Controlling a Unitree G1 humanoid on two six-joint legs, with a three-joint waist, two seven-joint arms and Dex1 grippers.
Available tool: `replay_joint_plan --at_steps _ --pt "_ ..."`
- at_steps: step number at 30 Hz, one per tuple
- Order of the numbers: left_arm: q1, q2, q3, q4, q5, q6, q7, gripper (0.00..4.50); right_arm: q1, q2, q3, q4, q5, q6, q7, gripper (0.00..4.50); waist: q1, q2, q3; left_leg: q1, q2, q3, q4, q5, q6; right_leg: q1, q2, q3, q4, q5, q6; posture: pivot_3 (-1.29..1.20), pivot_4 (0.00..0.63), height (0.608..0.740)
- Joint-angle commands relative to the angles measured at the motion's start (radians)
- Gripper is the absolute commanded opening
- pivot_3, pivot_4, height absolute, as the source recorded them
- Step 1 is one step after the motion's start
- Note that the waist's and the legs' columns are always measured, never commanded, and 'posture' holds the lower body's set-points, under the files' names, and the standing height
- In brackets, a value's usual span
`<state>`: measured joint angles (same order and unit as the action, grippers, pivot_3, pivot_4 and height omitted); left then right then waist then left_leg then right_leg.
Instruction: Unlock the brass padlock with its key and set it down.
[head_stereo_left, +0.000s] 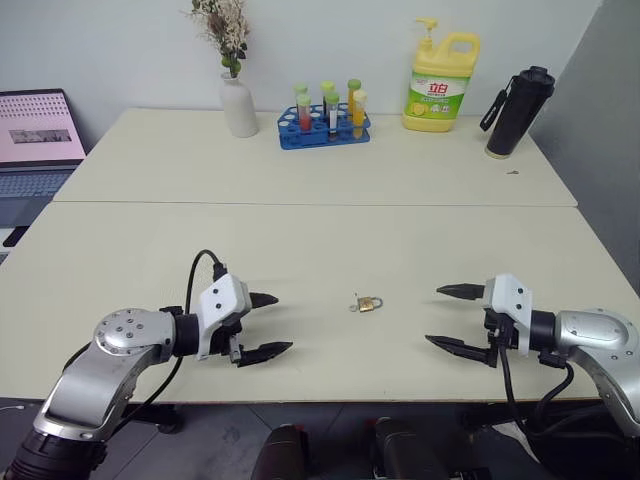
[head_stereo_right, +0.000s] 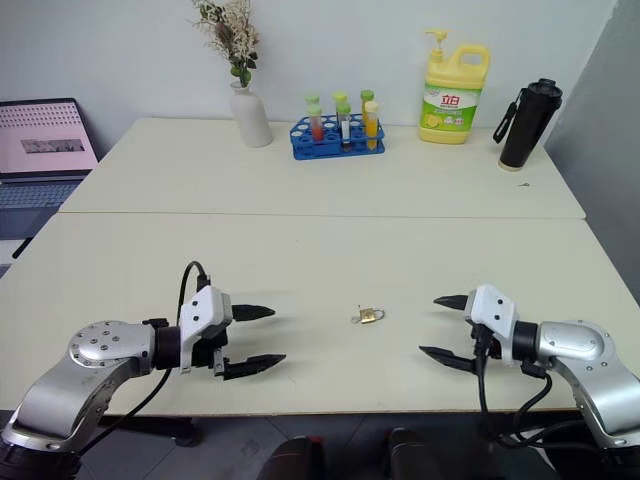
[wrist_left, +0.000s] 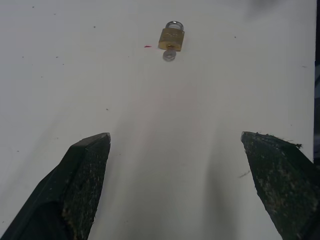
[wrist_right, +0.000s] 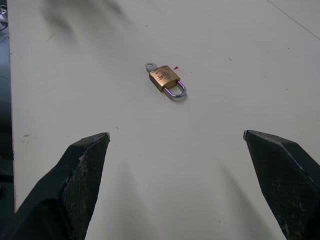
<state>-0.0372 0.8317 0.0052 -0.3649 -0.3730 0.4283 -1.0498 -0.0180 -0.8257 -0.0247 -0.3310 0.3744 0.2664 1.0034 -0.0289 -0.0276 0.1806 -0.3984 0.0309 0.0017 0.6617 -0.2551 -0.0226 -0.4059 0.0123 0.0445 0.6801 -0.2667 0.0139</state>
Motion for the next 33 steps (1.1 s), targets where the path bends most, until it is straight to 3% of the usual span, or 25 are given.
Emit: replay_joint_plan --at_steps 1,12,17,21,25,33 --pt "-0.006 0.014 0.004 -0.043 -0.005 -0.011 -0.009 4.38 0.004 0.007 -0.018 0.015 -0.009 -0.057 0.017 4.5 0.0 0.0 0.0 0.0 0.0 0.0 0.0 0.0 0.0 0.0 0.0 0.0 0.0 0.0 0.0 0.0 0.15 0.74" --pt "0.04 0.034 0.003 -0.084 0.036 -0.055 -0.015 4.38 -0.032 0.015 0.031 0.035 -0.014 -0.05 0.058 4.5 -0.002 0.0 0.0 0.0 0.0 0.0 0.0 0.0 0.0 0.0 0.0 0.0 0.0 0.0 0.0 0.0 0.15 0.74" --pt "0.018 -0.013 0.045 -0.092 -0.037 -0.091 -0.016 4.38 -0.099 0.02 0.077 0.06 -0.067 -0.099 0.073 4.5 0.0 0.0 0.0 0.0 0.0 0.0 0.0 0.0 0.0 0.0 0.0 0.0 0.0 0.0 0.0 0.0 0.15 0.74" --pt "0.012 -0.024 0.048 -0.101 -0.077 -0.084 -0.027 4.38 -0.163 0.048 0.118 0.071 -0.084 -0.1 0.08 4.5 0.0 0.0 0.0 0.0 0.0 0.0 0.0 0.0 0.0 0.0 0.0 0.0 0.0 0.0 0.0 0.0 0.15 0.74" --pt "0.061 -0.034 0.074 -0.117 -0.098 -0.19 -0.077 4.38 -0.253 0.074 0.177 0.084 -0.086 -0.041 0.097 4.5 -0.002 0.0 0.0 0.0 0.0 0.0 0.0 0.0 0.0 0.0 0.0 0.0 0.0 0.0 0.0 0.0 0.15 0.74" --pt "0.059 -0.008 0.048 -0.076 -0.048 -0.206 -0.075 4.38 -0.462 0.175 0.342 0.181 -0.144 0.064 0.128 4.5 -0.002 0.0 0.0 0.0 0.0 0.0 0.0 0.0 0.0 0.0 0.0 0.0 0.001 0.0 0.0 0.0 0.15 0.74"
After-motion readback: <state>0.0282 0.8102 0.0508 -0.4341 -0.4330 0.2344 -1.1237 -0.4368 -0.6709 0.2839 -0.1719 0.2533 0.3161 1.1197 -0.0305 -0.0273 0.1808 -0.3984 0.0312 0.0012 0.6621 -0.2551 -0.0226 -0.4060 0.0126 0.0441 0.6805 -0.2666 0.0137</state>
